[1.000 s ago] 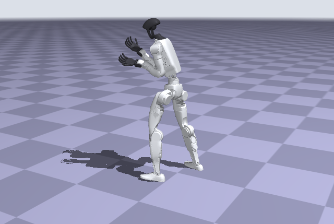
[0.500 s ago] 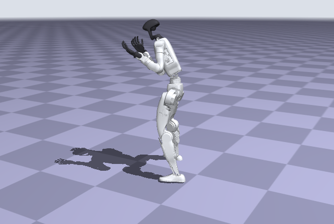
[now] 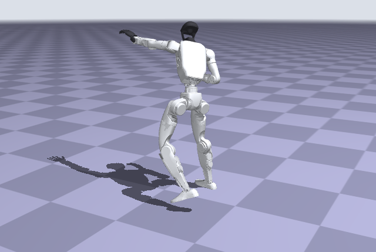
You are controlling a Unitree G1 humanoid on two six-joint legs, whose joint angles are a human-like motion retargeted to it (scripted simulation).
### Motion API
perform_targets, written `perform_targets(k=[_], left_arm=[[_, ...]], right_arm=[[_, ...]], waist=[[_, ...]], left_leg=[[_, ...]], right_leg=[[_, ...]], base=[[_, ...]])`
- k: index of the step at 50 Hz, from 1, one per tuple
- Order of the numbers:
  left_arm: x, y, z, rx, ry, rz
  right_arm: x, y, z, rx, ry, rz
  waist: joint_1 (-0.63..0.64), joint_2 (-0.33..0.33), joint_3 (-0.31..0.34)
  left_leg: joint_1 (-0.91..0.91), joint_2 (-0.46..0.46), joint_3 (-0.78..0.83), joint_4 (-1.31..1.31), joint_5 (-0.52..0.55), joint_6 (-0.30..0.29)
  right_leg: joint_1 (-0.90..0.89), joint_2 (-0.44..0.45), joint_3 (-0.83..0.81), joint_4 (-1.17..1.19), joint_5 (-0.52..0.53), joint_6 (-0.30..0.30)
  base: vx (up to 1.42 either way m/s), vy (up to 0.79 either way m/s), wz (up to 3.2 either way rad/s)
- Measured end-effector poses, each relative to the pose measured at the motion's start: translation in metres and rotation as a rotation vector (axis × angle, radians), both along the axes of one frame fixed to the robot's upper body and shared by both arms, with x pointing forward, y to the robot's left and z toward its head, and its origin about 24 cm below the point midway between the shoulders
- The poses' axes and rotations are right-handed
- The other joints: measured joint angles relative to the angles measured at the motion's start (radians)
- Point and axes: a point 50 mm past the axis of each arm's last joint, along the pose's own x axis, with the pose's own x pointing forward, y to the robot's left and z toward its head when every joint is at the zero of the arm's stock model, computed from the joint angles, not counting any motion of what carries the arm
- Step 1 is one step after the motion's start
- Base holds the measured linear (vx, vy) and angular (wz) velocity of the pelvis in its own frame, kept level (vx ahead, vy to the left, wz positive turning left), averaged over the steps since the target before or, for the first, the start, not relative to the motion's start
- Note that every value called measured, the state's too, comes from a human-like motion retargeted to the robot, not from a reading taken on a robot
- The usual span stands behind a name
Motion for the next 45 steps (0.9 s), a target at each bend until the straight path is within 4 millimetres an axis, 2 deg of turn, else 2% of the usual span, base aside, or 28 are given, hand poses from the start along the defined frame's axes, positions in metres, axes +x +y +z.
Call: perform_targets(k=[2,3,5,6,8,9,11,13,16,18,19,21,22,23,25,27,28,30,31,32,33,34,35,37,38,40,43,45], left_arm=[[-0.013,-0.032,0.014,-0.074,-0.337,-0.414],[-0.020,-0.055,0.010,-0.133,-0.478,-0.684],[-0.040,-0.099,-0.022,-0.324,-0.637,-1.265],[-0.049,-0.116,-0.048,-0.452,-0.641,-1.543],[-0.078,-0.134,-0.094,-0.684,-0.647,-1.974],[-0.090,-0.140,-0.115,-0.773,-0.631,-2.116],[-0.108,-0.149,-0.153,-0.936,-0.595,-2.294],[-0.116,-0.155,-0.189,-1.250,-0.661,-2.388],[-0.113,-0.167,-0.249,-1.804,-0.827,-2.268],[-0.114,-0.182,-0.282,-2.098,-0.810,-2.185],[-0.115,-0.191,-0.291,2.158,0.712,2.136],[-0.118,-0.207,-0.297,2.234,0.449,2.140],[-0.119,-0.216,-0.295,-2.235,-0.307,-2.181],[-0.120,-0.226,-0.290,-2.190,-0.173,-2.228],[-0.121,-0.244,-0.274,-1.700,0.164,-2.379],[-0.115,-0.270,-0.262,-1.555,0.275,-2.497],[-0.112,-0.285,-0.261,-1.513,0.354,-2.533],[-0.104,-0.305,-0.270,-1.383,0.477,-2.484],[-0.102,-0.311,-0.284,-1.375,0.539,-2.421],[-0.101,-0.311,-0.301,-1.381,0.591,-2.344],[-0.100,-0.301,-0.322,-1.420,0.622,-2.236],[-0.094,-0.293,-0.324,-1.477,0.510,-2.195],[-0.087,-0.282,-0.319,-1.545,0.321,-2.162],[-0.096,-0.292,-0.331,-1.621,0.370,-2.145],[-0.100,-0.291,-0.336,-1.658,0.393,-2.125],[-0.102,-0.274,-0.340,-1.742,0.378,-2.078],[-0.097,-0.238,-0.333,-1.623,0.315,-2.000],[-0.093,-0.218,-0.325,-1.615,0.190,-1.963]], right_arm=[[0.001,-0.014,-0.016,0.113,0.132,0.016],[0.001,-0.021,-0.029,0.186,0.215,0.013],[-0.001,-0.037,-0.061,0.351,0.393,-0.031],[0.000,-0.047,-0.076,0.440,0.469,-0.066],[0.003,-0.067,-0.104,0.627,0.571,-0.135],[0.007,-0.076,-0.114,0.716,0.589,-0.162],[0.020,-0.091,-0.128,0.871,0.586,-0.212],[0.035,-0.104,-0.137,0.994,0.570,-0.290],[0.050,-0.127,-0.137,1.026,0.531,-0.435],[0.053,-0.155,-0.127,0.938,0.486,-0.539],[0.051,-0.176,-0.117,0.857,0.456,-0.607],[0.042,-0.229,-0.086,0.623,0.402,-0.828],[0.037,-0.260,-0.063,0.475,0.384,-0.992],[0.029,-0.293,-0.034,0.315,0.375,-1.199],[0.009,-0.351,0.049,-0.019,0.330,-1.583],[-0.014,-0.371,0.153,-0.362,0.273,-1.797],[-0.024,-0.365,0.196,-0.529,0.246,-1.805],[-0.022,-0.329,0.245,-0.994,0.154,-1.847],[-0.007,-0.294,0.254,-1.203,0.001,-1.789],[0.017,-0.258,0.250,-1.345,-0.142,-1.673],[0.057,-0.198,0.247,-1.393,-0.341,-1.480],[0.092,-0.096,0.268,-1.392,-0.608,-1.225],[0.072,0.046,0.303,-1.500,-0.998,-1.031],[0.055,0.110,0.257,-1.525,-1.185,-0.713],[0.053,0.124,0.227,-1.517,-1.219,-0.571],[0.039,0.129,0.182,-1.425,-1.237,-0.333],[0.025,0.098,0.142,-1.254,-1.135,-0.143],[0.022,0.075,0.127,-1.105,-1.022,-0.110]], waist=[[0.008,-0.004,0.025],[0.030,-0.008,0.037],[0.078,-0.012,0.052],[0.090,-0.010,0.058],[0.095,-0.011,0.070],[0.090,-0.019,0.076],[0.080,-0.046,0.081],[0.090,-0.085,0.081],[0.177,-0.155,0.081],[0.287,-0.190,0.081],[0.353,-0.206,0.081],[0.489,-0.244,0.072],[0.555,-0.267,0.060],[0.617,-0.294,0.045],[0.726,-0.346,0.005],[0.850,-0.377,0.002],[0.928,-0.392,0.017],[1.099,-0.441,0.058],[1.184,-0.469,0.066],[1.253,-0.502,0.072],[1.291,-0.545,0.074],[1.234,-0.512,0.077],[1.128,-0.439,0.081],[1.154,-0.376,0.081],[1.163,-0.339,0.081],[1.154,-0.276,0.081],[1.096,-0.157,0.081],[1.044,-0.103,0.081]], left_leg=[[0.016,0.037,0.094,-0.072,-0.040,-0.002],[0.032,0.039,0.138,-0.119,-0.051,-0.006],[0.037,0.025,0.180,-0.205,-0.063,-0.014],[0.015,0.018,0.167,-0.229,-0.070,-0.018],[-0.044,0.014,0.132,-0.255,-0.076,-0.024],[-0.079,0.022,0.120,-0.260,-0.067,-0.027],[-0.142,0.058,0.126,-0.267,-0.025,-0.035],[-0.187,0.114,0.159,-0.252,0.026,-0.044],[-0.228,0.199,0.144,-0.127,0.027,-0.049],[-0.249,0.233,0.070,-0.019,-0.012,-0.046],[-0.256,0.234,0.024,0.019,-0.030,-0.038],[-0.269,0.212,-0.062,0.059,-0.058,-0.010],[-0.279,0.192,-0.100,0.062,-0.066,0.006],[-0.296,0.168,-0.135,0.055,-0.069,0.020],[-0.341,0.121,-0.206,0.023,-0.063,0.025],[-0.371,0.085,-0.269,-0.014,-0.056,0.014],[-0.376,0.071,-0.293,-0.032,-0.054,0.009],[-0.372,0.049,-0.323,-0.070,-0.055,0.004],[-0.382,0.045,-0.337,-0.087,-0.056,0.009],[-0.381,0.036,-0.346,-0.109,-0.056,0.015],[-0.358,0.015,-0.347,-0.140,-0.052,0.022],[-0.334,-0.016,-0.358,-0.179,-0.040,0.027],[-0.308,-0.053,-0.374,-0.222,-0.024,0.030],[-0.393,-0.082,-0.428,-0.196,-0.022,0.039],[-0.402,-0.095,-0.459,-0.228,-0.005,0.028],[-0.413,-0.116,-0.533,-0.284,0.023,-0.001],[-0.354,-0.133,-0.671,-0.448,0.085,-0.038],[-0.330,-0.122,-0.752,-0.529,0.108,-0.047]], right_leg=[[-0.011,0.010,0.022,0.006,-0.013,0.016],[-0.017,0.011,0.043,0.006,-0.017,0.024],[-0.034,0.005,0.087,0.000,-0.020,0.028],[-0.044,0.000,0.101,-0.004,-0.020,0.023],[-0.064,-0.011,0.118,-0.011,-0.021,0.010],[-0.073,-0.016,0.119,-0.012,-0.023,0.002],[-0.091,-0.023,0.112,-0.010,-0.036,-0.014],[-0.101,-0.025,0.101,0.005,-0.061,-0.026],[-0.081,-0.019,0.086,0.066,-0.130,-0.037],[-0.045,-0.010,0.055,0.130,-0.182,-0.039],[-0.018,-0.012,0.017,0.162,-0.204,-0.037],[0.051,-0.033,-0.112,0.212,-0.229,-0.024],[0.089,-0.048,-0.198,0.226,-0.231,-0.016],[0.125,-0.062,-0.295,0.232,-0.226,-0.009],[0.187,-0.067,-0.473,0.225,-0.207,-0.007],[0.223,-0.051,-0.568,0.230,-0.188,-0.029],[0.229,-0.044,-0.583,0.248,-0.180,-0.047],[0.207,-0.044,-0.561,0.327,-0.167,-0.080],[0.167,-0.039,-0.528,0.382,-0.155,-0.095],[0.133,-0.039,-0.491,0.439,-0.144,-0.106],[0.107,-0.049,-0.447,0.501,-0.136,-0.111],[0.095,-0.059,-0.415,0.556,-0.127,-0.108],[0.089,-0.068,-0.390,0.608,-0.119,-0.102],[-0.017,-0.049,-0.370,0.742,-0.082,-0.044],[-0.031,-0.028,-0.376,0.749,-0.067,-0.031],[-0.052,-0.004,-0.413,0.762,-0.066,-0.021],[-0.036,-0.012,-0.496,0.703,-0.131,-0.080],[-0.058,-0.041,-0.545,0.671,-0.175,-0.110]], base=[[0.22,0.13,-0.94],[0.20,0.16,-1.41],[0.18,0.21,-1.50],[0.14,0.26,-1.25],[0.11,0.30,-0.87],[0.08,0.31,-0.57],[0.08,0.31,-0.45],[0.12,0.31,-0.42],[0.21,0.30,-0.20],[0.32,0.29,0.49],[0.38,0.27,1.12],[0.41,0.23,1.88],[0.42,0.18,2.51],[0.41,0.15,2.70],[0.38,0.10,2.80],[0.34,0.07,2.40],[0.32,0.06,1.90],[0.31,0.04,1.43],[0.32,0.02,1.15],[0.34,-0.01,1.14],[0.35,-0.04,1.53],[0.35,-0.07,2.05],[0.36,-0.10,2.61],[0.39,-0.14,3.03],[0.39,-0.17,3.31],[0.35,-0.19,3.51],[0.24,-0.20,3.33],[0.17,-0.26,2.53]])
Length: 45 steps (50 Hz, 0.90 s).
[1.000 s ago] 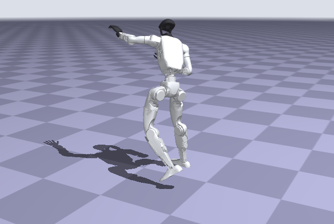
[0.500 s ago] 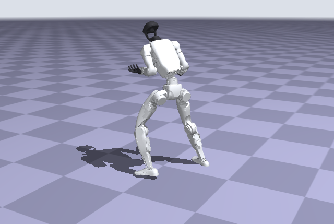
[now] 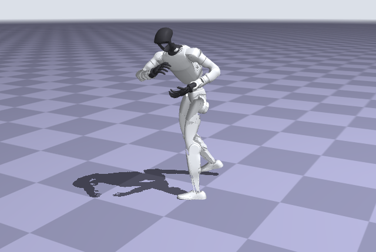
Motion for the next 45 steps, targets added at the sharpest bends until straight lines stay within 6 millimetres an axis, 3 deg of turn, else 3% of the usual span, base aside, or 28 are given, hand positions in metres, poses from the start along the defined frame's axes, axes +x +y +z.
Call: perform_targets(k=[3,5,8,10,15,17,20,21,22,23,24,25,28,30,31,32,33,35,38,40,42,45], left_arm=[[0.005,0.014,0.021,-0.107,-0.066,0.113],[0.007,0.013,0.039,-0.251,-0.107,0.105],[0.003,-0.007,0.065,-0.575,-0.109,-0.105],[-0.002,-0.025,0.083,-0.838,-0.063,-0.340],[-0.015,-0.038,0.110,-1.035,-0.124,-0.568],[-0.020,-0.030,0.113,-1.009,-0.201,-0.492],[-0.026,0.000,0.119,-0.758,-0.416,-0.095],[-0.028,0.012,0.128,-0.584,-0.523,0.116],[-0.030,0.023,0.139,-0.398,-0.637,0.336],[-0.031,0.032,0.153,-0.177,-0.763,0.569],[-0.028,0.035,0.171,0.025,-0.889,0.744],[-0.025,0.037,0.192,0.210,-1.013,0.908],[0.020,0.025,0.276,0.848,-1.269,1.291],[0.065,0.027,0.336,1.277,-1.218,1.570],[0.089,0.039,0.348,1.596,-1.111,1.653],[0.099,0.062,0.359,1.883,-0.980,1.735],[0.105,0.084,0.356,2.118,-0.868,1.729],[0.087,0.107,0.361,2.152,-0.896,1.810],[0.033,0.107,0.364,1.720,-1.119,1.814],[0.022,0.116,0.364,1.653,-1.097,1.788],[0.049,0.136,0.364,1.742,-0.912,1.863],[0.087,0.149,0.376,2.144,-0.571,1.834]], right_arm=[[-0.001,-0.033,-0.013,0.241,0.169,0.023],[-0.002,-0.053,-0.023,0.415,0.301,0.048],[-0.010,-0.078,-0.045,0.724,0.526,0.131],[-0.018,-0.085,-0.056,0.904,0.669,0.232],[-0.038,-0.103,-0.067,1.235,0.839,0.552],[-0.044,-0.104,-0.067,1.269,0.868,0.652],[-0.051,-0.101,-0.064,1.232,0.844,0.674],[-0.053,-0.099,-0.060,1.201,0.802,0.642],[-0.053,-0.098,-0.057,1.155,0.679,0.468],[-0.049,-0.101,-0.053,1.083,0.345,0.036],[-0.052,-0.100,-0.052,1.078,0.385,0.110],[-0.060,-0.099,-0.051,1.101,0.601,0.444],[-0.060,-0.098,-0.050,1.074,0.567,0.396],[-0.056,-0.096,-0.049,1.108,0.556,0.377],[-0.053,-0.093,-0.051,1.116,0.576,0.366],[-0.051,-0.089,-0.055,1.117,0.599,0.353],[-0.049,-0.086,-0.060,1.105,0.628,0.338],[-0.049,-0.081,-0.064,1.048,0.614,0.293],[-0.050,-0.075,-0.064,0.985,0.572,0.252],[-0.049,-0.076,-0.069,1.021,0.604,0.242],[-0.044,-0.075,-0.073,0.998,0.619,0.204],[-0.039,-0.072,-0.072,0.999,0.597,0.177]], waist=[[-0.077,0.037,0.000],[-0.126,0.036,0.000],[-0.188,0.006,0.000],[-0.212,-0.018,0.000],[-0.295,-0.040,0.000],[-0.371,-0.036,-0.011],[-0.550,-0.016,-0.061],[-0.624,-0.007,-0.080],[-0.696,0.002,-0.098],[-0.763,0.011,-0.115],[-0.833,0.027,-0.126],[-0.903,0.045,-0.135],[-1.059,0.076,-0.108],[-1.118,0.088,-0.058],[-1.145,0.100,-0.051],[-1.169,0.113,-0.049],[-1.188,0.129,-0.060],[-1.182,0.138,-0.048],[-1.080,0.081,-0.014],[-1.026,0.047,-0.014],[-1.015,0.068,-0.008],[-1.080,0.068,-0.020]], left_leg=[[0.028,0.025,-0.074,-0.088,0.019,0.025],[0.041,0.024,-0.098,-0.113,0.017,0.064],[0.071,-0.001,-0.102,-0.098,-0.011,0.104],[0.099,0.017,-0.087,-0.088,-0.032,0.101],[0.231,0.083,0.028,-0.021,-0.110,0.082],[0.301,0.116,0.132,0.017,-0.137,0.072],[0.396,0.180,0.332,0.064,-0.157,0.053],[0.415,0.197,0.398,0.075,-0.155,0.048],[0.434,0.211,0.464,0.086,-0.152,0.044],[0.453,0.221,0.527,0.095,-0.147,0.041],[0.467,0.229,0.583,0.108,-0.141,0.036],[0.481,0.236,0.636,0.121,-0.134,0.030],[0.506,0.240,0.755,0.180,-0.117,0.025],[0.508,0.236,0.794,0.229,-0.108,0.037],[0.496,0.234,0.795,0.261,-0.105,0.051],[0.483,0.233,0.796,0.291,-0.100,0.064],[0.473,0.230,0.798,0.317,-0.091,0.074],[0.485,0.212,0.814,0.348,-0.058,0.077],[0.544,0.144,0.847,0.360,0.027,0.047],[0.557,0.088,0.793,0.394,0.061,0.019],[0.506,0.033,0.683,0.457,0.041,-0.010],[0.389,0.023,0.581,0.552,-0.052,-0.024]], right_leg=[[-0.036,-0.063,-0.081,-0.128,-0.015,-0.018],[-0.044,-0.105,-0.142,-0.275,0.040,-0.006],[-0.038,-0.159,-0.173,-0.410,0.170,0.038],[-0.045,-0.160,-0.139,-0.398,0.183,0.050],[-0.012,-0.106,0.000,-0.338,0.076,0.071],[0.003,-0.075,0.068,-0.335,0.060,0.067],[0.003,-0.015,0.174,-0.335,0.053,0.052],[-0.008,0.005,0.208,-0.344,0.056,0.048],[-0.019,0.025,0.243,-0.353,0.060,0.045],[-0.031,0.042,0.279,-0.365,0.064,0.042],[-0.038,0.058,0.311,-0.383,0.070,0.040],[-0.042,0.074,0.340,-0.404,0.077,0.039],[-0.041,0.101,0.417,-0.470,0.098,0.046],[-0.027,0.107,0.456,-0.522,0.115,0.067],[-0.028,0.110,0.475,-0.544,0.122,0.071],[-0.029,0.115,0.497,-0.566,0.131,0.074],[-0.033,0.121,0.525,-0.589,0.140,0.076],[-0.030,0.134,0.605,-0.642,0.167,0.083],[-0.008,0.144,0.781,-0.752,0.233,0.111],[0.025,0.141,0.869,-0.812,0.265,0.134],[0.051,0.120,0.895,-0.850,0.280,0.141],[0.078,0.097,0.843,-0.852,0.261,0.121]], base=[[0.13,-0.32,1.63],[0.12,-0.35,1.00],[0.14,-0.35,0.51],[0.15,-0.36,-0.30],[0.14,-0.34,-1.22],[0.15,-0.27,-1.87],[0.16,-0.21,-2.03],[0.15,-0.17,-2.05],[0.15,-0.14,-2.05],[0.14,-0.13,-2.02],[0.13,-0.12,-1.96],[0.11,-0.11,-1.86],[0.10,-0.07,-1.63],[0.12,-0.01,-1.27],[0.16,0.02,-1.20],[0.21,0.03,-1.31],[0.24,0.04,-1.61],[0.27,0.05,-2.20],[0.27,0.06,-3.00],[0.24,0.08,-2.45],[0.18,0.13,-1.02],[0.14,0.16,0.52]])
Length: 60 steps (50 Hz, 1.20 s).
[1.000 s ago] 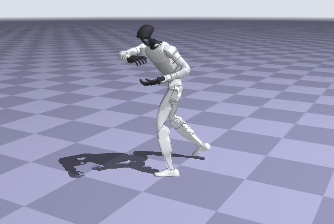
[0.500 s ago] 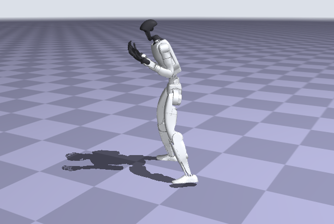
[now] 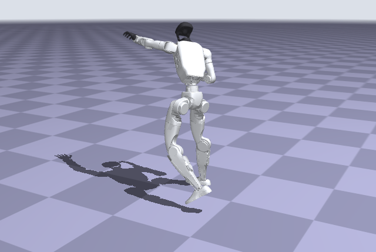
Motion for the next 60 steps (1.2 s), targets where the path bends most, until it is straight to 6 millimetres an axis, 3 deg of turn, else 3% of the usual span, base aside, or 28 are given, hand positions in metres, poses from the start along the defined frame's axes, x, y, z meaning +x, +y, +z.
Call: perform_targets(k=[3,5,9,13,14,18,21,23,24,25,27,28,30,32,33,34,38,39,40,45,49,50,52,54,55,57,58,60], left_arm=[[-0.007,-0.015,0.013,-0.022,-0.114,-0.130],[-0.023,-0.050,0.017,-0.115,-0.333,-0.561],[-0.044,-0.117,-0.067,-0.754,-0.292,-1.843],[-0.064,-0.110,-0.171,-1.458,-0.223,-2.586],[-0.066,-0.108,-0.196,1.613,0.255,2.667],[-0.066,-0.123,-0.288,1.682,0.347,1.921],[-0.074,-0.138,-0.332,1.768,0.300,1.762],[-0.073,-0.134,-0.361,2.170,0.252,1.826],[-0.071,-0.125,-0.377,-2.446,-0.202,-1.778],[-0.071,-0.110,-0.391,-2.128,-0.187,-1.359],[-0.081,-0.110,-0.406,-2.156,-0.156,-1.341],[-0.086,-0.111,-0.413,-2.207,-0.125,-1.360],[-0.093,-0.110,-0.427,-2.296,-0.071,-1.367],[-0.102,-0.093,-0.438,-2.296,-0.092,-1.274],[-0.108,-0.100,-0.445,-2.451,-0.144,-1.313],[-0.114,-0.100,-0.455,-2.555,-0.242,-1.250],[-0.124,-0.084,-0.483,-2.743,-0.646,-0.970],[-0.119,-0.092,-0.478,2.653,0.792,1.098],[-0.113,-0.102,-0.462,2.069,0.895,1.161],[-0.092,-0.049,-0.442,2.030,1.101,1.366],[-0.093,0.024,-0.442,2.340,1.359,1.566],[-0.098,0.047,-0.444,-2.296,-1.387,-1.491],[-0.115,0.099,-0.434,-2.133,-1.303,-1.274],[-0.129,0.155,-0.385,-1.882,-1.084,-1.057],[-0.134,0.176,-0.344,-1.707,-1.002,-0.956],[-0.136,0.206,-0.223,-1.276,-0.682,-0.660],[-0.145,0.210,-0.159,-1.045,-0.512,-0.442],[-0.179,0.201,-0.075,-0.627,-0.183,0.079]], right_arm=[[-0.004,-0.019,0.003,-0.006,-0.033,-0.061],[-0.003,-0.028,-0.003,0.034,0.014,-0.094],[0.024,-0.027,-0.035,0.052,0.226,-0.219],[0.050,-0.015,-0.039,0.019,0.268,-0.251],[0.052,-0.012,-0.031,0.025,0.235,-0.251],[0.052,-0.016,0.021,0.020,-0.012,-0.395],[0.055,-0.035,0.071,-0.169,-0.310,-0.736],[0.075,-0.057,0.111,-0.396,-0.471,-1.086],[0.094,-0.075,0.135,-0.515,-0.497,-1.290],[0.106,-0.106,0.164,-0.611,-0.491,-1.540],[0.139,-0.179,0.197,-0.918,-0.148,-1.948],[0.136,-0.220,0.206,-1.055,0.149,-2.089],[0.093,-0.284,0.221,-0.995,0.635,-2.225],[0.059,-0.286,0.251,-0.625,0.471,-2.182],[0.047,-0.279,0.261,-0.460,0.292,-2.066],[0.051,-0.260,0.262,-0.365,0.153,-1.890],[0.074,-0.156,0.214,-0.410,-0.273,-1.411],[0.077,-0.132,0.190,-0.460,-0.320,-1.300],[0.074,-0.111,0.164,-0.498,-0.348,-1.190],[0.026,-0.048,0.063,-0.597,-0.356,-0.724],[-0.005,-0.039,0.004,-0.518,-0.124,-0.389],[-0.009,-0.037,-0.008,-0.509,-0.051,-0.316],[-0.015,-0.036,-0.017,-0.540,0.010,-0.238],[-0.021,-0.036,-0.015,-0.594,0.003,-0.206],[-0.026,-0.034,-0.014,-0.481,0.004,-0.178],[-0.030,-0.030,-0.011,-0.410,-0.013,-0.147],[-0.033,-0.027,-0.010,-0.364,-0.017,-0.104],[-0.035,-0.014,-0.015,-0.349,-0.009,-0.002]], waist=[[-0.053,0.005,-0.007],[-0.029,0.007,-0.009],[0.086,-0.012,-0.012],[0.143,-0.048,-0.020],[0.163,-0.068,-0.025],[0.336,-0.139,-0.044],[0.529,-0.150,-0.059],[0.636,-0.134,-0.068],[0.676,-0.127,-0.071],[0.710,-0.119,-0.073],[0.767,-0.111,-0.077],[0.796,-0.107,-0.074],[0.856,-0.096,-0.055],[0.873,-0.085,-0.009],[0.901,-0.066,-0.005],[0.910,-0.060,-0.004],[0.923,-0.064,0.001],[0.935,-0.066,0.002],[0.949,-0.068,0.003],[0.916,-0.016,-0.004],[0.763,0.083,-0.088],[0.703,0.105,-0.117],[0.562,0.161,-0.165],[0.421,0.223,-0.183],[0.358,0.257,-0.181],[0.214,0.296,-0.128],[0.117,0.293,-0.085],[-0.071,0.320,0.003]], left_leg=[[-0.062,0.068,0.097,-0.018,-0.109,0.033],[-0.066,0.108,0.228,-0.105,-0.154,0.041],[-0.033,0.073,0.366,-0.442,-0.089,-0.006],[-0.053,0.054,0.195,-0.546,-0.001,-0.023],[-0.057,0.050,0.155,-0.527,-0.008,-0.018],[-0.056,0.024,0.035,-0.498,-0.048,0.001],[-0.069,0.013,-0.077,-0.544,-0.028,-0.023],[-0.082,0.021,-0.157,-0.575,-0.010,-0.042],[-0.090,0.025,-0.194,-0.587,-0.003,-0.049],[-0.098,0.030,-0.230,-0.598,0.003,-0.054],[-0.107,0.042,-0.285,-0.630,0.015,-0.061],[-0.111,0.047,-0.309,-0.643,0.018,-0.056],[-0.112,0.054,-0.354,-0.662,0.020,-0.038],[-0.107,0.060,-0.394,-0.670,0.013,-0.016],[-0.109,0.063,-0.410,-0.673,0.009,-0.011],[-0.110,0.068,-0.423,-0.673,0.004,-0.005],[-0.104,0.090,-0.420,-0.657,-0.025,0.032],[-0.093,0.095,-0.405,-0.652,-0.035,0.040],[-0.078,0.100,-0.387,-0.647,-0.046,0.045],[0.029,0.111,-0.309,-0.563,-0.132,0.077],[0.130,0.147,-0.121,-0.472,-0.169,0.046],[0.149,0.158,-0.036,-0.445,-0.166,0.036],[0.178,0.172,0.177,-0.387,-0.136,0.031],[0.188,0.175,0.371,-0.320,-0.095,0.044],[0.187,0.177,0.453,-0.283,-0.074,0.054],[0.146,0.184,0.500,-0.173,-0.045,0.089],[0.106,0.186,0.471,-0.089,-0.044,0.118],[-0.010,0.157,0.350,0.010,-0.017,0.137]], right_leg=[[0.017,-0.018,-0.063,0.012,-0.031,-0.004],[0.008,-0.022,-0.071,0.020,-0.045,-0.001],[0.009,-0.020,-0.051,0.023,-0.058,-0.014],[0.071,0.001,-0.084,0.056,-0.116,-0.069],[0.089,0.000,-0.105,0.077,-0.141,-0.079],[0.117,-0.011,-0.273,0.239,-0.246,-0.077],[0.076,-0.015,-0.459,0.444,-0.268,-0.059],[0.029,-0.012,-0.534,0.597,-0.247,-0.059],[0.000,-0.006,-0.539,0.672,-0.227,-0.055],[-0.032,0.002,-0.532,0.747,-0.203,-0.049],[-0.094,0.041,-0.456,0.860,-0.150,-0.012],[-0.119,0.062,-0.413,0.898,-0.130,0.013],[-0.144,0.078,-0.366,0.937,-0.115,0.053],[-0.138,0.028,-0.411,0.915,-0.131,0.043],[-0.133,-0.013,-0.460,0.881,-0.141,0.034],[-0.122,-0.055,-0.520,0.832,-0.151,0.020],[-0.080,-0.200,-0.785,0.578,-0.175,-0.028],[-0.078,-0.223,-0.840,0.521,-0.167,-0.029],[-0.078,-0.243,-0.889,0.468,-0.154,-0.027],[-0.153,-0.321,-0.850,0.573,-0.099,-0.017],[-0.212,-0.300,-0.667,0.733,-0.191,-0.011],[-0.234,-0.283,-0.621,0.743,-0.210,-0.013],[-0.293,-0.233,-0.529,0.715,-0.218,-0.021],[-0.359,-0.170,-0.435,0.651,-0.195,-0.024],[-0.385,-0.135,-0.390,0.608,-0.176,-0.022],[-0.423,-0.090,-0.318,0.553,-0.145,-0.001],[-0.464,-0.094,-0.295,0.611,-0.159,0.044],[-0.497,-0.077,-0.265,0.571,-0.134,0.067]], base=[[0.15,0.16,0.69],[0.16,0.15,-0.14],[0.17,0.16,-0.61],[0.23,0.18,0.31],[0.26,0.15,1.10],[0.27,0.09,1.62],[0.24,-0.02,2.08],[0.21,-0.07,2.12],[0.20,-0.09,2.07],[0.19,-0.11,1.93],[0.19,-0.15,1.70],[0.20,-0.19,1.50],[0.22,-0.23,1.36],[0.24,-0.27,1.19],[0.27,-0.28,1.01],[0.29,-0.29,0.86],[0.27,-0.35,0.23],[0.27,-0.38,-0.28],[0.29,-0.37,-0.36],[0.37,-0.33,-0.48],[0.49,-0.25,-1.25],[0.51,-0.17,-2.19],[0.48,-0.11,-2.74],[0.41,-0.05,-3.21],[0.33,-0.01,-3.16],[0.29,0.05,-2.47],[0.28,0.11,-1.61],[0.24,0.15,-1.26]])
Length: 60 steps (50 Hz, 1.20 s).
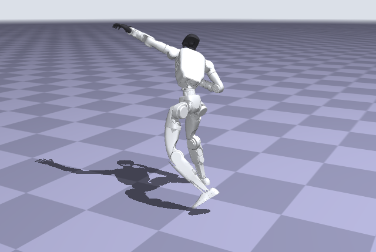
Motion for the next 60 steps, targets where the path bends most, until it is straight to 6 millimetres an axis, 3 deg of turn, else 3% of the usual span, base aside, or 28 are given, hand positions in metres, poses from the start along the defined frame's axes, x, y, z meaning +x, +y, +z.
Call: perform_targets(k=[2,3,4,5,8,10,13,17,22,25,28,33,37,38,40,42,43,45,46,47,50,51,52,53,54,55,58,60], left_arm=[[0.011,-0.052,0.050,0.299,0.315,0.116],[0.055,-0.124,0.083,0.739,0.400,0.193],[0.092,-0.181,0.076,0.956,0.338,0.012],[0.100,-0.226,0.066,1.046,0.201,-0.222],[0.095,-0.324,0.008,1.231,0.134,-0.783],[0.085,-0.360,-0.043,1.409,0.172,-0.992],[0.059,-0.386,-0.092,1.545,0.226,-1.253],[0.043,-0.394,-0.110,1.471,0.196,-1.462],[0.045,-0.385,-0.074,1.031,-0.029,-1.614],[0.041,-0.371,-0.047,0.607,-0.167,-1.789],[0.026,-0.349,-0.031,0.080,-0.265,-2.068],[0.016,-0.341,0.005,-0.344,-0.487,-2.303],[0.015,-0.322,0.050,-0.513,-0.640,-2.408],[0.026,-0.309,0.059,-0.512,-0.675,-2.319],[0.016,-0.319,0.053,-0.529,-0.626,-2.484],[0.017,-0.314,0.056,-0.507,-0.669,-2.468],[0.034,-0.291,0.068,-0.519,-0.732,-2.299],[0.020,-0.313,0.058,-0.481,-0.628,-2.471],[0.049,-0.288,0.063,-0.379,-0.662,-2.079],[0.068,-0.268,0.062,-0.322,-0.671,-1.786],[0.090,-0.273,0.045,-0.368,-0.517,-1.680],[0.091,-0.271,0.022,-0.477,-0.396,-1.764],[0.087,-0.260,-0.018,-0.631,-0.225,-1.823],[0.057,-0.239,-0.093,-0.958,-0.063,-1.881],[0.018,-0.193,-0.184,-1.249,-0.336,-1.734],[0.052,-0.304,-0.258,-1.744,-0.615,-2.083],[0.056,-0.288,-0.266,-1.596,-0.560,-1.972],[0.062,-0.292,-0.267,-1.501,-0.468,-1.886]], right_arm=[[0.005,0.012,-0.014,-0.043,0.086,0.043],[0.010,0.008,-0.018,-0.003,0.099,-0.003],[0.015,0.004,-0.023,-0.022,0.127,-0.026],[0.019,-0.002,-0.028,-0.069,0.163,-0.038],[0.025,0.017,-0.054,-0.076,0.315,0.041],[0.029,0.027,-0.064,-0.096,0.342,0.040],[0.040,0.022,-0.062,-0.050,0.314,-0.055],[0.050,-0.005,-0.041,0.162,0.202,-0.264],[0.047,-0.010,-0.005,0.297,-0.001,-0.392],[0.037,-0.010,0.033,0.455,-0.180,-0.379],[0.021,-0.004,0.078,0.660,-0.366,-0.302],[-0.023,-0.011,0.128,0.900,-0.676,-0.187],[-0.033,0.002,0.183,0.822,-0.827,-0.215],[-0.021,0.002,0.197,0.788,-0.791,-0.241],[-0.008,0.019,0.228,0.786,-0.661,-0.093],[0.026,0.014,0.271,0.810,-0.507,-0.216],[0.061,-0.010,0.290,0.784,-0.427,-0.488],[0.101,-0.033,0.323,0.620,-0.278,-0.898],[0.140,-0.083,0.305,0.393,-0.169,-1.215],[0.160,-0.135,0.283,0.225,-0.036,-1.454],[0.159,-0.200,0.253,0.154,0.119,-1.640],[0.156,-0.213,0.242,0.231,0.104,-1.623],[0.161,-0.219,0.223,0.265,0.093,-1.604],[0.179,-0.212,0.182,0.221,0.110,-1.574],[0.163,-0.185,0.193,-0.027,-0.147,-1.621],[0.143,-0.130,0.196,-0.413,-0.496,-1.608],[0.126,-0.084,0.215,-0.551,-0.711,-1.568],[0.133,-0.103,0.240,-0.584,-0.681,-1.729]], waist=[[-0.123,0.022,0.016],[-0.116,0.017,0.016],[-0.131,0.042,0.016],[-0.157,0.082,0.016],[-0.302,-0.024,0.016],[-0.369,-0.103,0.016],[-0.408,-0.219,0.016],[-0.289,-0.326,0.016],[-0.041,-0.463,0.016],[0.107,-0.602,0.008],[0.231,-0.764,-0.003],[0.525,-0.816,-0.025],[0.641,-0.820,-0.031],[0.661,-0.818,-0.033],[0.616,-0.824,-0.027],[0.615,-0.823,-0.026],[0.655,-0.820,-0.027],[0.639,-0.831,-0.025],[0.751,-0.828,-0.029],[0.833,-0.830,-0.031],[0.946,-0.851,-0.026],[0.984,-0.853,-0.022],[1.026,-0.851,-0.018],[1.075,-0.842,-0.010],[1.025,-0.713,-0.011],[0.925,-0.523,-0.018],[0.830,-0.477,0.014],[0.838,-0.424,0.012]], left_leg=[[-0.138,-0.118,-0.163,0.013,0.023,-0.009],[-0.165,-0.171,-0.227,0.004,0.018,-0.024],[-0.188,-0.218,-0.259,-0.019,0.009,-0.029],[-0.210,-0.263,-0.275,-0.049,-0.001,-0.030],[-0.179,-0.290,-0.158,-0.139,-0.063,-0.002],[-0.154,-0.288,-0.098,-0.192,-0.098,-0.003],[-0.158,-0.258,-0.097,-0.201,-0.148,-0.035],[-0.241,-0.140,-0.041,-0.105,-0.253,0.009],[-0.269,-0.030,0.007,-0.215,-0.149,-0.087],[-0.284,-0.006,-0.029,-0.145,-0.099,-0.139],[-0.275,-0.010,-0.052,-0.101,-0.160,-0.150],[-0.320,0.084,-0.186,-0.027,-0.252,-0.097],[-0.379,0.132,-0.368,0.016,-0.247,-0.108],[-0.366,0.120,-0.413,0.009,-0.246,-0.119],[-0.353,0.155,-0.517,0.004,-0.255,-0.166],[-0.373,0.172,-0.599,-0.019,-0.250,-0.196],[-0.374,0.147,-0.621,-0.042,-0.241,-0.194],[-0.409,0.218,-0.697,-0.049,-0.250,-0.208],[-0.398,0.178,-0.701,-0.074,-0.244,-0.184],[-0.391,0.150,-0.709,-0.096,-0.241,-0.165],[-0.393,0.122,-0.759,-0.148,-0.243,-0.143],[-0.374,0.133,-0.794,-0.153,-0.255,-0.156],[-0.319,0.134,-0.819,-0.160,-0.269,-0.167],[-0.192,0.115,-0.820,-0.174,-0.290,-0.174],[-0.115,-0.011,-0.811,-0.290,-0.227,-0.148],[-0.064,-0.191,-0.797,-0.458,-0.124,-0.105],[-0.077,-0.210,-0.886,-0.500,-0.109,-0.126],[-0.050,-0.225,-0.934,-0.525,-0.115,-0.120]], right_leg=[[-0.050,-0.021,0.019,-0.067,0.040,-0.002],[-0.047,-0.027,0.019,-0.097,0.056,0.001],[-0.055,-0.042,0.020,-0.126,0.070,0.010],[-0.068,-0.062,0.022,-0.154,0.083,0.022],[-0.089,-0.063,0.098,-0.185,0.087,0.020],[-0.052,-0.050,0.160,-0.269,0.111,-0.014],[0.059,-0.059,0.214,-0.427,0.152,-0.057],[0.030,-0.064,0.241,-0.276,0.076,0.020],[0.199,-0.121,0.185,-0.402,0.117,-0.053],[0.240,-0.152,0.096,-0.352,0.096,-0.064],[0.252,-0.197,-0.125,-0.261,0.078,-0.080],[0.349,-0.155,-0.578,-0.115,0.038,-0.237],[0.364,-0.047,-0.554,0.035,0.045,-0.332],[0.368,-0.024,-0.497,0.094,0.045,-0.323],[0.380,0.104,-0.391,0.163,0.066,-0.301],[0.341,0.204,-0.341,0.220,0.078,-0.283],[0.312,0.205,-0.338,0.263,0.065,-0.280],[0.287,0.304,-0.396,0.232,0.087,-0.308],[0.272,0.269,-0.424,0.238,0.065,-0.301],[0.260,0.248,-0.453,0.228,0.048,-0.294],[0.241,0.253,-0.531,0.078,0.032,-0.273],[0.284,0.285,-0.556,-0.023,0.041,-0.266],[0.350,0.302,-0.570,-0.110,0.042,-0.253],[0.461,0.292,-0.563,-0.170,0.026,-0.230],[0.453,0.158,-0.540,-0.168,0.003,-0.187],[0.387,-0.038,-0.511,-0.133,-0.024,-0.133],[0.383,-0.047,-0.521,-0.349,0.044,-0.078],[0.407,-0.077,-0.566,-0.432,0.049,-0.019]], base=[[0.25,0.21,-1.00],[0.31,0.26,-1.01],[0.37,0.29,-0.99],[0.41,0.28,-1.18],[0.41,0.25,-1.84],[0.37,0.26,-2.22],[0.32,0.29,-1.82],[0.23,0.35,-0.97],[0.17,0.37,-0.34],[0.16,0.43,-0.21],[0.13,0.43,0.10],[0.15,0.31,0.63],[0.18,0.14,1.64],[0.18,0.05,2.29],[0.15,-0.01,2.12],[0.12,-0.07,1.87],[0.11,-0.09,1.65],[0.12,-0.09,1.16],[0.18,-0.10,1.35],[0.21,-0.11,1.54],[0.25,-0.15,1.32],[0.32,-0.19,1.69],[0.37,-0.18,2.08],[0.35,-0.11,2.51],[0.32,-0.01,2.95],[0.26,-0.04,2.69],[0.20,-0.24,1.79],[0.18,-0.29,1.35]])
